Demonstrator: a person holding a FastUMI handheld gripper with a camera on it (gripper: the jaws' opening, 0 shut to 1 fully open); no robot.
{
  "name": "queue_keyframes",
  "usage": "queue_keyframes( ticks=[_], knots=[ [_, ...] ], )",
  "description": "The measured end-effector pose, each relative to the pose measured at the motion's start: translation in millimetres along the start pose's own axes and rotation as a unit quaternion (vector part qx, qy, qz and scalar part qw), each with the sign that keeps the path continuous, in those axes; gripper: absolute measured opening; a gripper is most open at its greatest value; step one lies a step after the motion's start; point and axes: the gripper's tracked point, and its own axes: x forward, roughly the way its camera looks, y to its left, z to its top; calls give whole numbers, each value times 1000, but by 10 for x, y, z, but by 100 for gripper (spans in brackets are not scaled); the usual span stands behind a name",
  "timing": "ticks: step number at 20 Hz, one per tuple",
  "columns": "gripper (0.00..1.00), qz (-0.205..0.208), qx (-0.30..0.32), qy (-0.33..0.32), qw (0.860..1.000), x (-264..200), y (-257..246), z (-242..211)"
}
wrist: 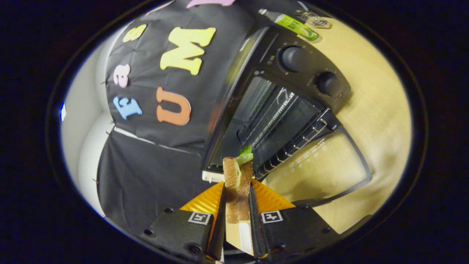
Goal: Open the toaster oven, put the food inside, and close the toaster oven door.
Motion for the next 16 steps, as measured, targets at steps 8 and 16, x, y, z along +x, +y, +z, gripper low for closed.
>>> queue_keyframes(
  ticks=[8,16],
  knots=[
    [36,12,40,-186,982,375,-28,509],
    [36,-18,49,-261,964,885,-238,651]
  ],
)
